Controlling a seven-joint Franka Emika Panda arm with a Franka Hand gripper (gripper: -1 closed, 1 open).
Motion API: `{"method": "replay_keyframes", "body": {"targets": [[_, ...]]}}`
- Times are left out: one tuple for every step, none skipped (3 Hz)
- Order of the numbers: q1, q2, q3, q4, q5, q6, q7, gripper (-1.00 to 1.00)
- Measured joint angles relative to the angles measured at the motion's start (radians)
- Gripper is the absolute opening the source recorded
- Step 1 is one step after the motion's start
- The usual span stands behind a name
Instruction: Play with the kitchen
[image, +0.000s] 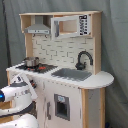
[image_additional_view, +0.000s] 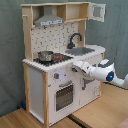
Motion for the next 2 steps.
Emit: {"method": "replay_keyframes", "body": {"targets": [[0.000, 0.000, 0.000, 0.000, 0.000, 0.000, 0.116, -1.00], [0.001, 0.000, 0.000, 0.000, 0.000, 0.000, 0.228, -1.00]]}}
